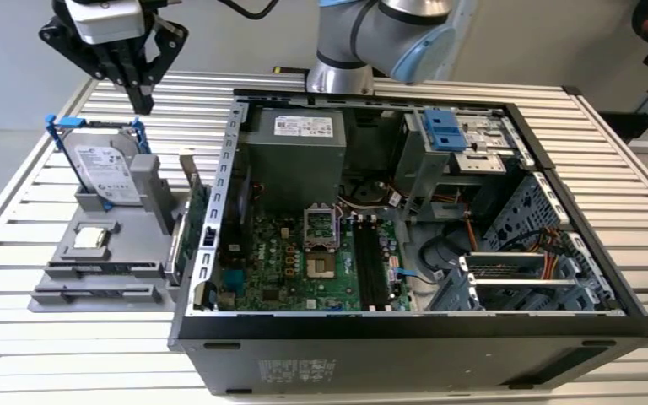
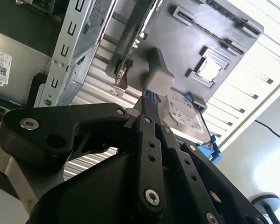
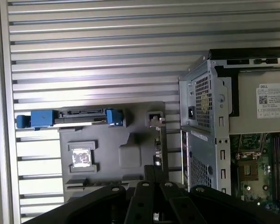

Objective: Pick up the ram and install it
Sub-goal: 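Reach for the ram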

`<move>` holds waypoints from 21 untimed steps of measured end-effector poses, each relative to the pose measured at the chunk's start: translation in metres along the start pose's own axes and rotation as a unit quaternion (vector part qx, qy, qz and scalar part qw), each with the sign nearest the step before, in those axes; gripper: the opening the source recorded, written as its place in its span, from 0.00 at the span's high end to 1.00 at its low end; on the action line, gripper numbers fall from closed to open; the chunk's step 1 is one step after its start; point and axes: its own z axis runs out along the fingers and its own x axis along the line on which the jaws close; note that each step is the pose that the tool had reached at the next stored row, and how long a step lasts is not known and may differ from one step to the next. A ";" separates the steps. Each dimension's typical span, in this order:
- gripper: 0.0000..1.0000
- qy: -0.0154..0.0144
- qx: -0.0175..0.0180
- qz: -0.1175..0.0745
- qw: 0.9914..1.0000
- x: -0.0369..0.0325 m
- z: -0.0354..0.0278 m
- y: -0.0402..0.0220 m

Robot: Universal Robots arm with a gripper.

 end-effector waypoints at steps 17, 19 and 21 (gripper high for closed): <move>1.00 0.000 0.000 0.000 1.000 0.0217 -0.0005 -0.0015; 1.00 0.000 0.000 0.000 1.000 0.0244 -0.0005 -0.0017; 1.00 0.000 0.000 0.000 1.000 0.0268 -0.0006 -0.0019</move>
